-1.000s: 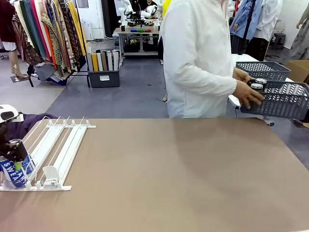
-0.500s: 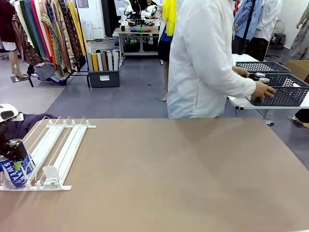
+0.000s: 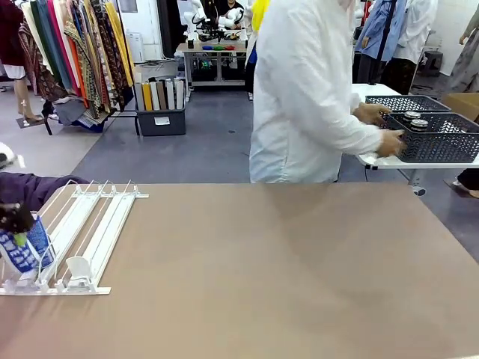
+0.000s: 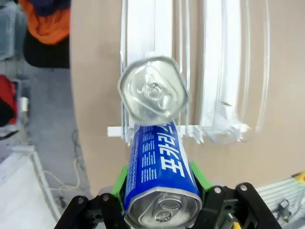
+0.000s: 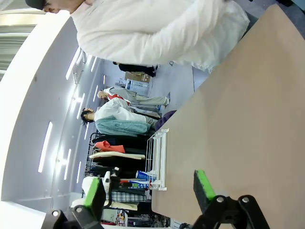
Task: Retrieve and store the cans from the dispenser.
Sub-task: Pick up one can from the Automatic Can Dispenser and place it in the middle of the table.
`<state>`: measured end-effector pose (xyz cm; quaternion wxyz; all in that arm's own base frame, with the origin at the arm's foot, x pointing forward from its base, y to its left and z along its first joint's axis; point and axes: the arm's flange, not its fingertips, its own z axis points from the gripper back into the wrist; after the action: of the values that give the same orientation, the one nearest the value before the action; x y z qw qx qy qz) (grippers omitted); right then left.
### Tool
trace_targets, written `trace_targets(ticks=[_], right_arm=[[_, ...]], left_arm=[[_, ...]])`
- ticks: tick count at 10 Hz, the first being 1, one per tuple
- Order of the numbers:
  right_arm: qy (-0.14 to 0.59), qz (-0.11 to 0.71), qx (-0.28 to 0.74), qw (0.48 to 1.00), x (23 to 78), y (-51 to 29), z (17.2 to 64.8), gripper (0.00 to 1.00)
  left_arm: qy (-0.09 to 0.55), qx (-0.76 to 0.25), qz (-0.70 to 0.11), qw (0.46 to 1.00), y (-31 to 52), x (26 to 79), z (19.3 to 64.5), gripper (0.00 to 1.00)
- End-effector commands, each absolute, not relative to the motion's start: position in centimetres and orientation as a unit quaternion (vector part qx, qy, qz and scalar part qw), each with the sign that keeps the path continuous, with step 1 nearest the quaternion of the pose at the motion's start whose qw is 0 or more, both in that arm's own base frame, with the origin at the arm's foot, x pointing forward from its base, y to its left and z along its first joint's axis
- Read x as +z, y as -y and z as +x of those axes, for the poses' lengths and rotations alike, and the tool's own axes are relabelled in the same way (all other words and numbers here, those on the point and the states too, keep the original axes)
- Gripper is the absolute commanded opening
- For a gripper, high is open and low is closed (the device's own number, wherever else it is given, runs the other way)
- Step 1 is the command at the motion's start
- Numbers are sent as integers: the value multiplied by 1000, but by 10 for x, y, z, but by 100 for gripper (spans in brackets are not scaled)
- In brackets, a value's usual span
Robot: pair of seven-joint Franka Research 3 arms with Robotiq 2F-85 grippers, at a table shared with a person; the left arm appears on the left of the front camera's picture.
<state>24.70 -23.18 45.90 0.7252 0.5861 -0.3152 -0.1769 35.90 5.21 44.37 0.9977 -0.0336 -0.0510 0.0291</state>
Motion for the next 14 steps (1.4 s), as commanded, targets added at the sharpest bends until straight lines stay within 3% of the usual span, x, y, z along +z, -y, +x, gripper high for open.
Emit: trace_targets(ticks=[1, 4, 6, 12, 13, 14], right_arm=[[327, 592, -175, 716, 463, 231, 250, 100], [327, 592, -175, 716, 463, 231, 250, 100], [327, 592, -175, 716, 463, 231, 250, 100], [327, 592, -175, 716, 463, 231, 250, 100], [327, 592, -175, 716, 463, 231, 250, 100], [327, 592, -175, 716, 463, 231, 250, 100]], left_arm=[[116, 50, -37, 991, -44, 501, 316, 0], [200, 27, -27, 979, -34, 583, 289, 0], [238, 29, -44, 970, -31, 606, 283, 0], [221, 23, -32, 974, -34, 607, 276, 0], [195, -23, -3, 980, 6, 592, 284, 0], [188, -89, -29, 978, 60, 580, 298, 0]])
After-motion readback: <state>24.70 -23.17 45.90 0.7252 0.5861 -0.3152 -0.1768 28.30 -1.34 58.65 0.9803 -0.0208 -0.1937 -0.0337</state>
